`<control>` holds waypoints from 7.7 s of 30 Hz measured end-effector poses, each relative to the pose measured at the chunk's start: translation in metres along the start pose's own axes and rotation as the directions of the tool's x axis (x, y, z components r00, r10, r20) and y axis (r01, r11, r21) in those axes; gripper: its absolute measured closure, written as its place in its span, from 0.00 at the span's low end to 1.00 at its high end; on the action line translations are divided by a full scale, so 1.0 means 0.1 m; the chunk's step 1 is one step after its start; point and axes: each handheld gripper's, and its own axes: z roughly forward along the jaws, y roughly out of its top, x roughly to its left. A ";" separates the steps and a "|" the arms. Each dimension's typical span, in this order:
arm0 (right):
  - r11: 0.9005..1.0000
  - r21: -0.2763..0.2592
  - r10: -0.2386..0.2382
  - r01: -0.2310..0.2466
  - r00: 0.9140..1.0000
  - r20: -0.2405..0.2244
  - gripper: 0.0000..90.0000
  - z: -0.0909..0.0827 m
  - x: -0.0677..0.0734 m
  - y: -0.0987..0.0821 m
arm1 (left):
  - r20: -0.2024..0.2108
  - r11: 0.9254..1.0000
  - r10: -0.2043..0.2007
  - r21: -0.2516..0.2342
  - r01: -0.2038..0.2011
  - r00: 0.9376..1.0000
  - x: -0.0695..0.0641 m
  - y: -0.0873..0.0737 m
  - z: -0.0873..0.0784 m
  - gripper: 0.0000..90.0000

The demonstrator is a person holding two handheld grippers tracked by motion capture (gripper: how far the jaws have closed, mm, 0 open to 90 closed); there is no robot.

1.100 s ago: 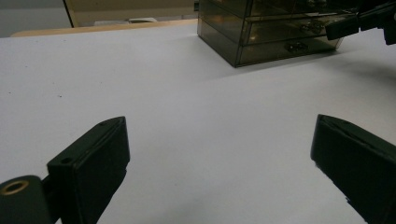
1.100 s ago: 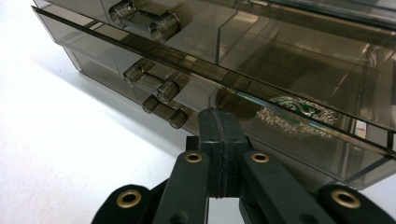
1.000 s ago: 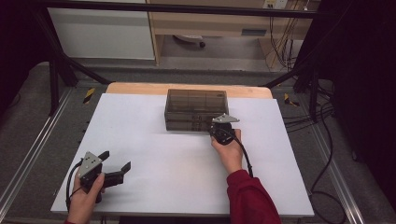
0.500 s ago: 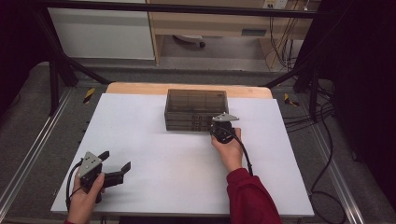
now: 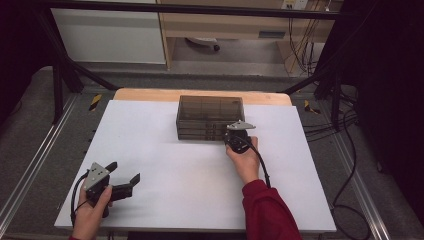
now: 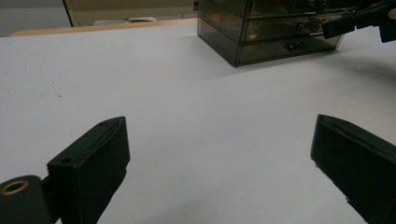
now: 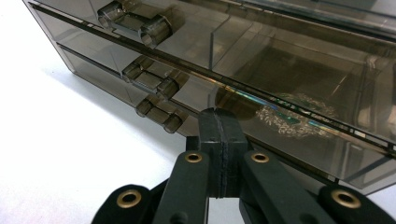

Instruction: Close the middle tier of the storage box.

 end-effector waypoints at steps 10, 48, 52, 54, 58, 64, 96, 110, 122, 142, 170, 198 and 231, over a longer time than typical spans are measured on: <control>1.000 0.006 -0.007 0.007 1.000 -0.004 1.00 0.01 0.01 0.02 | 0.002 1.000 0.000 0.000 0.000 1.000 0.00 0.00 0.00 0.05; 0.997 -0.074 -0.028 0.025 0.999 -0.046 0.81 -0.40 0.16 -0.26 | -0.030 0.999 -0.028 -0.021 0.028 0.999 0.05 -0.01 -0.03 0.06; 0.996 -0.092 -0.011 0.006 0.998 -0.062 0.58 -0.46 0.17 -0.21 | -0.023 0.999 -0.030 -0.028 0.029 0.999 0.04 0.00 -0.03 0.06; 0.996 -0.089 -0.020 0.016 0.999 -0.048 0.47 -0.48 0.19 -0.19 | -0.019 0.999 -0.028 -0.026 0.027 0.999 0.04 0.00 -0.03 0.06; 0.994 -0.104 -0.038 0.038 0.999 0.006 0.26 -0.52 0.20 -0.14 | -0.017 0.999 -0.027 -0.025 0.027 0.999 0.04 0.00 -0.03 0.06; 0.991 -0.131 -0.015 0.020 0.999 0.040 0.08 -0.60 0.17 -0.06 | -0.019 0.999 -0.028 -0.027 0.028 0.999 0.04 0.00 -0.03 0.06; 0.970 -0.230 0.088 -0.082 0.996 0.018 0.06 -1.55 -0.48 -0.07 | -0.017 0.999 -0.033 -0.035 0.032 0.999 0.07 0.00 -0.05 0.06; 0.963 -0.248 0.112 -0.102 0.993 0.028 0.04 -1.76 -0.60 -0.16 | -0.008 0.998 -0.052 -0.032 0.051 0.999 0.14 0.00 -0.07 0.04; 0.974 -0.205 0.111 -0.100 0.993 0.042 0.05 -1.81 -0.63 -0.29 | -0.012 0.998 -0.050 -0.036 0.050 0.999 0.13 0.00 -0.07 0.04; 0.975 -0.179 0.140 -0.128 0.989 0.052 0.06 -1.88 -0.69 -0.57 | -0.010 0.998 -0.048 -0.039 0.047 0.999 0.13 0.00 -0.07 0.05; 0.984 -0.130 0.126 -0.120 0.991 0.041 0.07 -1.71 -0.64 -0.84 | -0.008 0.998 -0.042 -0.037 0.042 0.999 0.13 0.01 -0.08 0.05; 0.995 -0.052 0.080 -0.081 0.997 -0.019 0.06 -1.46 -0.58 -1.01 | -0.003 0.998 -0.043 -0.037 0.043 0.999 0.12 0.01 -0.07 0.05; 0.993 -0.119 -0.005 -0.004 0.997 -0.079 0.05 -1.17 -0.25 -0.98 | 0.055 1.000 -0.017 -0.020 0.018 0.998 -0.08 0.01 -0.03 0.05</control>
